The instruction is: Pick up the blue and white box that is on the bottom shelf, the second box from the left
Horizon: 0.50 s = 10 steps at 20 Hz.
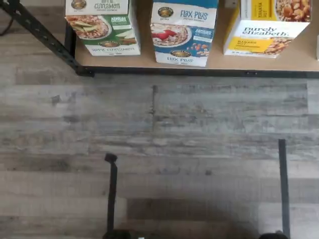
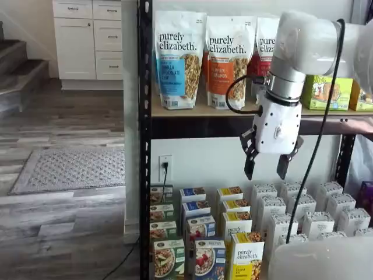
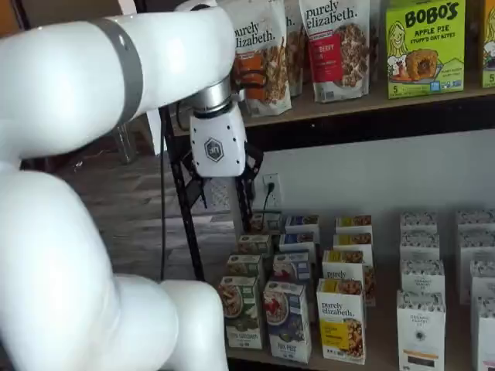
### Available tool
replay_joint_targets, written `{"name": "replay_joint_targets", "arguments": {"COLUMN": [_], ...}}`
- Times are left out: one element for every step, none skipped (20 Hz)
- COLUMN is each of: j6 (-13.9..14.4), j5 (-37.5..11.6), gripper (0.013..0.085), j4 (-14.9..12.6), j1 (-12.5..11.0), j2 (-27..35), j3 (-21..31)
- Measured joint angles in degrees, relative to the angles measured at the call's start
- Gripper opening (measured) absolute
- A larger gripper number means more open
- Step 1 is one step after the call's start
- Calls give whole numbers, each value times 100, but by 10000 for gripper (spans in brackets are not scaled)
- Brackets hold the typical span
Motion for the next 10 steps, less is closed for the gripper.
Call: {"name": "replay_joint_targets", "arguments": {"j6": [-31,-40,-36,-3,32,64,94,114,117,115], "j5": [-53,-104,-175,-270,-374,-478,-596,-700,-813,-919], "gripper": [850,850,850,850,850,850,850,850,850,850], "j4": [44,60,57,13,-36,-78,-111,-127,-120,-102], "j1": [-19,-23,-12,20,51,79,106,124,135,142], "j2": [35,71,107,135,149,162,192,222,256,293], "j3": [31,59,97,150,204,259,324,378,436,491]}}
